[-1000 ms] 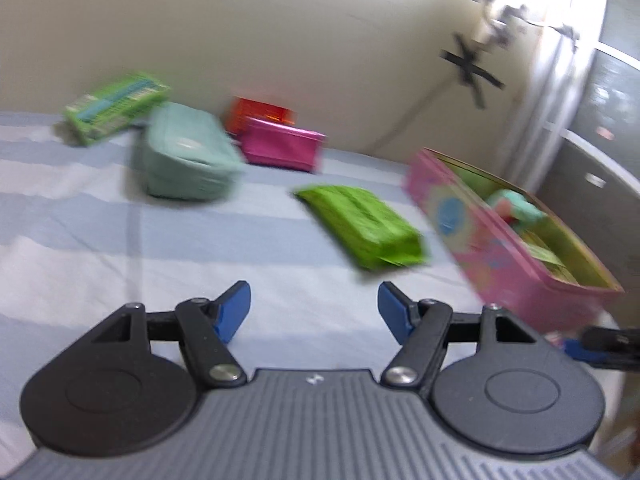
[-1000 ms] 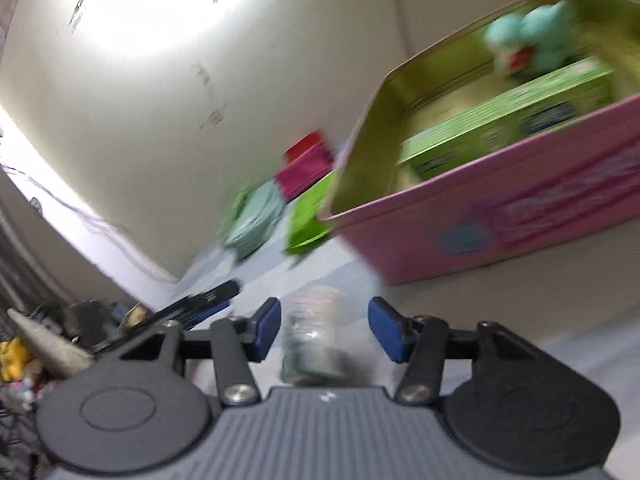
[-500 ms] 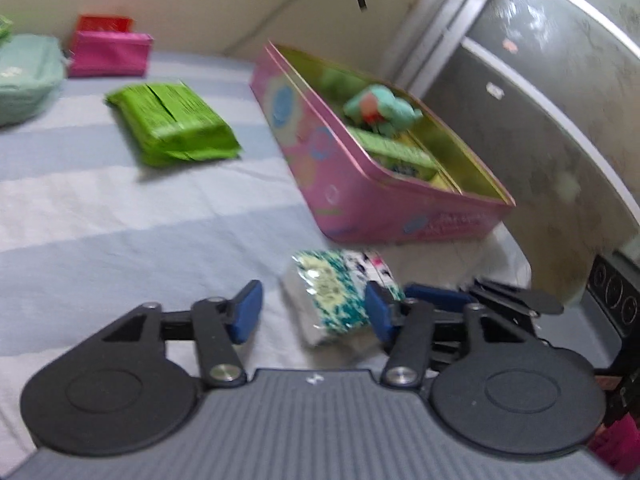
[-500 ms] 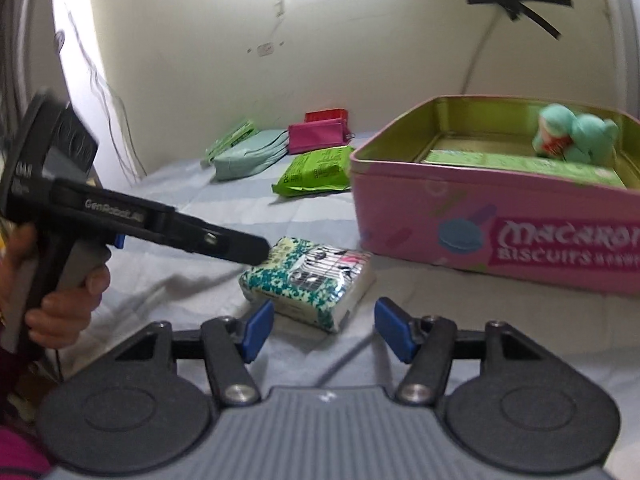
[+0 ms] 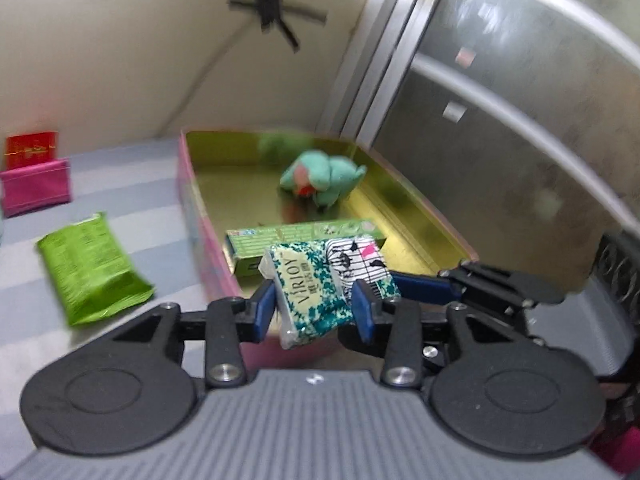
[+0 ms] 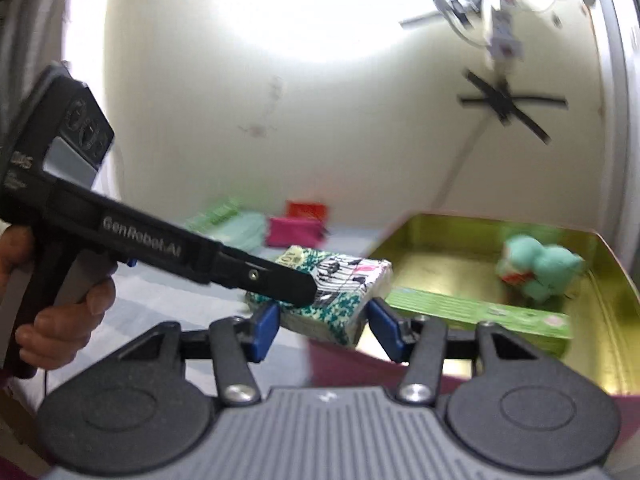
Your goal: Organize objects
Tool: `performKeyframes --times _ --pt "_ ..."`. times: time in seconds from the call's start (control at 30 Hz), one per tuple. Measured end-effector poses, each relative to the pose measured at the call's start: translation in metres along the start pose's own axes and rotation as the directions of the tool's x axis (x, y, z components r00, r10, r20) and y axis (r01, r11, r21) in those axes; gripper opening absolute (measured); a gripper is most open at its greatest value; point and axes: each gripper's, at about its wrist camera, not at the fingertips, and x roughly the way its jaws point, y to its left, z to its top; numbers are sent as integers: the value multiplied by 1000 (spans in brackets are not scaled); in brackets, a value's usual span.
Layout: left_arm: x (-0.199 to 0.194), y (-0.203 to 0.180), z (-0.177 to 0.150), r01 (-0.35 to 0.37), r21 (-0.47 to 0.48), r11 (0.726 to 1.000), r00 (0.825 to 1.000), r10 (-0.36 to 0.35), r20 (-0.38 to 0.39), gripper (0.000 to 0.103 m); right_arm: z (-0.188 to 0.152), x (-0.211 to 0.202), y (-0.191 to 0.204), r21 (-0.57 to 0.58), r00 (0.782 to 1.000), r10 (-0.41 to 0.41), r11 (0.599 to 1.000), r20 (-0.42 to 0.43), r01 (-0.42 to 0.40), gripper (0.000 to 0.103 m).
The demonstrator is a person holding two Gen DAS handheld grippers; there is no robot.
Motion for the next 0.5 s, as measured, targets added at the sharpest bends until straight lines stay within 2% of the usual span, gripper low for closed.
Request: performKeyframes --times 0.07,0.13,0.27,0.33,0.4,0.5 --pt "35 -3 17 -24 -20 1000 996 22 -82 44 13 15 -26 53 995 1 999 -95 4 52" --pt "70 -8 31 -52 -17 999 985 49 -168 45 22 34 -55 115 979 14 993 -203 10 52" --pt "121 -10 41 -91 -26 995 958 81 -274 48 28 67 -99 200 923 68 980 -379 10 53" --pt "141 -5 42 -111 -55 992 947 89 -309 52 25 83 -111 216 898 66 976 -434 33 53" --pt "149 -4 44 -115 -74 991 956 90 -279 55 22 93 -121 209 895 34 976 -444 66 53" --pt "148 -12 49 -162 -50 985 971 150 -184 56 22 94 -120 172 924 -60 976 -377 133 54"
